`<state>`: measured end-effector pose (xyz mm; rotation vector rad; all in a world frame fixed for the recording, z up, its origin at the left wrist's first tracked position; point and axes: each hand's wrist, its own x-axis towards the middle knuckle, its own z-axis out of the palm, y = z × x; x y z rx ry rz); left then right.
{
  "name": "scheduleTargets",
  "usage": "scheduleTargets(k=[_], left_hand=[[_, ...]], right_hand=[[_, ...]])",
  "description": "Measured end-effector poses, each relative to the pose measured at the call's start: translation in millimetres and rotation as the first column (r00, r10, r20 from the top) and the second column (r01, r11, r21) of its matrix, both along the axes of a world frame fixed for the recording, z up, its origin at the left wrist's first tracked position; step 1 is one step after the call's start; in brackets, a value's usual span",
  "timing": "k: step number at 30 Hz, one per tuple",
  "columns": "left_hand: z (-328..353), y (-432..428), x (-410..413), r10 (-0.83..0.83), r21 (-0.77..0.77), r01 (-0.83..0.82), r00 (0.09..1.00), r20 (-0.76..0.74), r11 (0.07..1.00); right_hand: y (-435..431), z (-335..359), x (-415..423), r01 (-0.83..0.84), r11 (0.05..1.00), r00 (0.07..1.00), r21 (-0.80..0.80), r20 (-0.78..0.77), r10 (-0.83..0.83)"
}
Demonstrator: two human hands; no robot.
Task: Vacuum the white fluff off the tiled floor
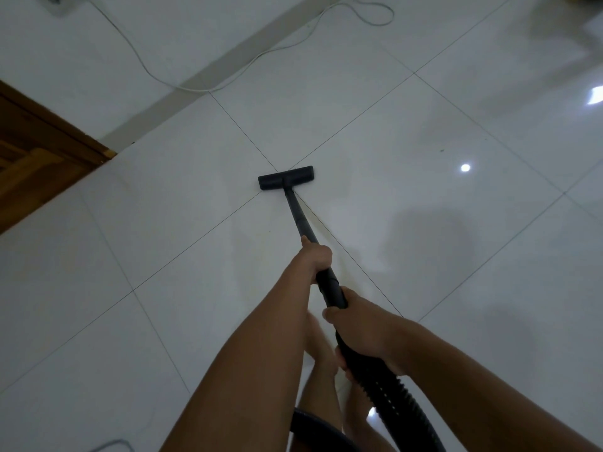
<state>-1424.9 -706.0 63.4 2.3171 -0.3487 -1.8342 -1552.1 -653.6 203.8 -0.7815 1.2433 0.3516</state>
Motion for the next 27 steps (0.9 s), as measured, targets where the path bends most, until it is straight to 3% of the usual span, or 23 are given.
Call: scheduleTargets(k=[11, 27], left_hand=[[6, 47, -34, -0.008, -0.004, 0.008, 1.000, 0.020, 1.000], [34, 107, -59, 0.046, 0.014, -0.046, 0.999, 0.013, 0.999]], right_hand=[[41, 15, -30, -0.113, 0.985, 0.993, -0.133, 0.019, 0.117], [100, 28, -57, -0.175, 0.975, 0.984, -0.136, -0.003, 0.176]])
